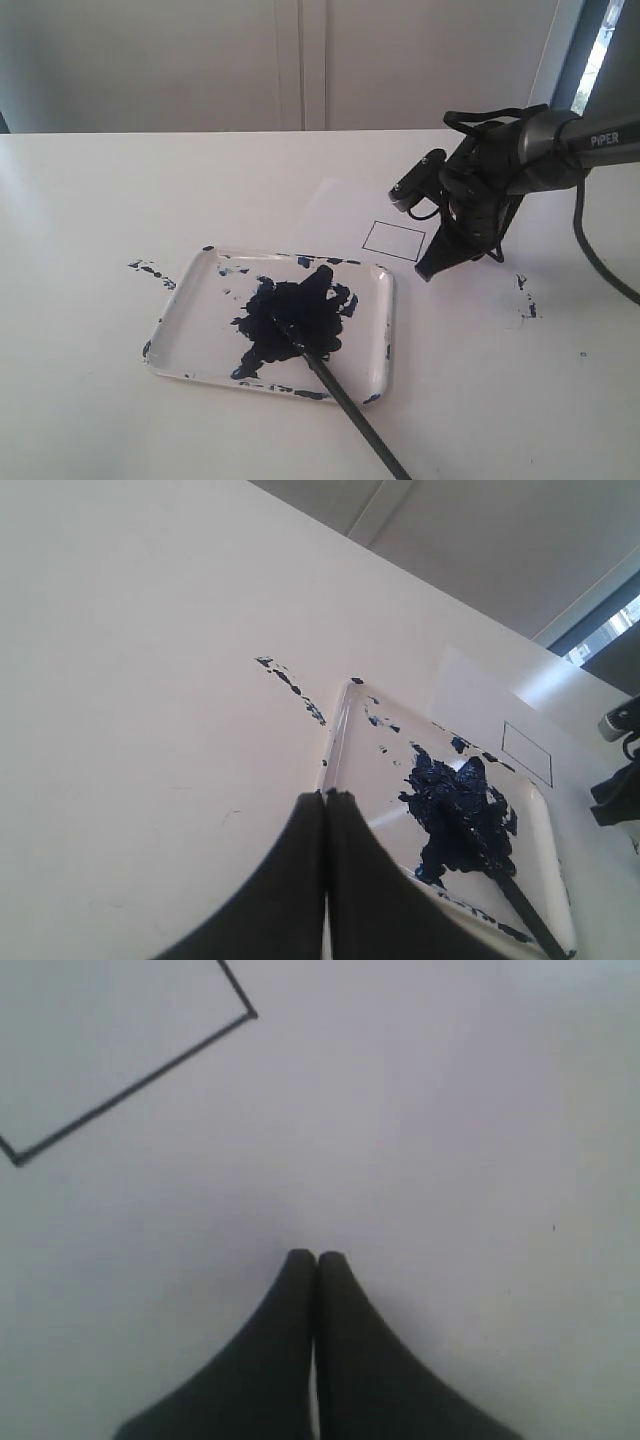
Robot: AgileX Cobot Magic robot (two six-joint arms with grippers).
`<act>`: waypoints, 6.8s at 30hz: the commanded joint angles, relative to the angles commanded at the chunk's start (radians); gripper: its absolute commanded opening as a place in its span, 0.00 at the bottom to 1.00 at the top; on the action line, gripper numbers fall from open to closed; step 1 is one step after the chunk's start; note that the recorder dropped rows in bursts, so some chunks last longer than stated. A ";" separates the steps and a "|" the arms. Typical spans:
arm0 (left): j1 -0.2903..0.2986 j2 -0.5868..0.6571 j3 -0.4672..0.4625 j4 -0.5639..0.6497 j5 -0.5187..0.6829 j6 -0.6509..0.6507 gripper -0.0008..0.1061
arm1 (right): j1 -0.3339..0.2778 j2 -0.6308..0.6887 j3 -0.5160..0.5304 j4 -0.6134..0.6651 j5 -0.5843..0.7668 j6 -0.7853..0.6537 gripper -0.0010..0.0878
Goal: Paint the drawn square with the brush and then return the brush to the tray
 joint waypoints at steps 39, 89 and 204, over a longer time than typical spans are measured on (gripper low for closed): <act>0.000 0.000 0.000 0.000 0.000 0.000 0.01 | 0.000 0.047 0.004 0.089 0.081 -0.017 0.01; 0.000 0.000 0.000 0.000 0.000 0.000 0.01 | 0.061 -0.409 0.245 0.613 -0.155 -0.263 0.01; 0.000 0.000 0.000 0.000 0.000 0.000 0.01 | 0.469 -0.569 0.527 0.682 0.111 -0.306 0.63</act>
